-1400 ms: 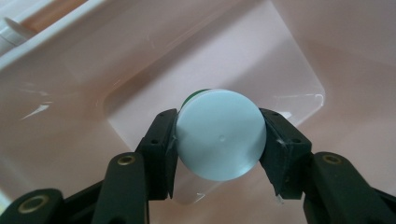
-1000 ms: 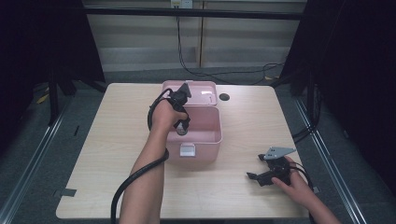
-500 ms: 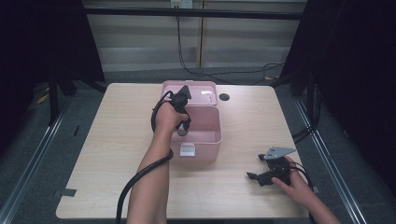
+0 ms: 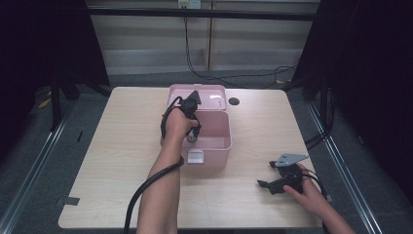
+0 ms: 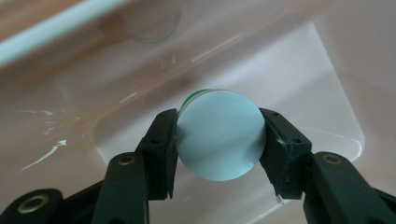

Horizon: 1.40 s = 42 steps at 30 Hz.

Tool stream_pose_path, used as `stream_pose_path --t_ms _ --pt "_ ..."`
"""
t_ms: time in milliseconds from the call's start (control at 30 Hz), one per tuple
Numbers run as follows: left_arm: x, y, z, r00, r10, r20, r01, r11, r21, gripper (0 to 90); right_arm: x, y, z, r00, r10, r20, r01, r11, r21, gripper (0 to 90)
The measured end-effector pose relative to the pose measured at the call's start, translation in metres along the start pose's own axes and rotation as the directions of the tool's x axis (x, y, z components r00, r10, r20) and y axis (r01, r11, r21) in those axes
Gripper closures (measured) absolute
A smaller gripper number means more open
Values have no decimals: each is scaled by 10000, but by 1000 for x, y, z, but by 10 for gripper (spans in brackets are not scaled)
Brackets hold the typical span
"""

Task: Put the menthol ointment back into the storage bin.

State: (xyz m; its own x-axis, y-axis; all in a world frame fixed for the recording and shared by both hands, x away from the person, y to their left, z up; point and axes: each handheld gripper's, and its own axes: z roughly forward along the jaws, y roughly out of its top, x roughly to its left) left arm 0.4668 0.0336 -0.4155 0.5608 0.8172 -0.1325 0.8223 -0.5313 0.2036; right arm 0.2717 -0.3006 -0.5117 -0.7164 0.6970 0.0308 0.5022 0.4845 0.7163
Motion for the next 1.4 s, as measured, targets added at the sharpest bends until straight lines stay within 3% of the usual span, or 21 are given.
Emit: stream_pose_path --t_ms 667,1067,1400 --pt "-1 3 18 9999 -142 56 142 9999 -24 503 0 0 0 10000 12 0 -12 10000 2 84" --pt "1 3 23 9991 -429 -47 428 9988 -238 502 0 0 0 10000 28 -9 -28 10000 11 84" --pt "0 4 24 9990 -393 -225 381 9980 -509 502 0 0 0 10000 -2 1 2 10000 0 84"
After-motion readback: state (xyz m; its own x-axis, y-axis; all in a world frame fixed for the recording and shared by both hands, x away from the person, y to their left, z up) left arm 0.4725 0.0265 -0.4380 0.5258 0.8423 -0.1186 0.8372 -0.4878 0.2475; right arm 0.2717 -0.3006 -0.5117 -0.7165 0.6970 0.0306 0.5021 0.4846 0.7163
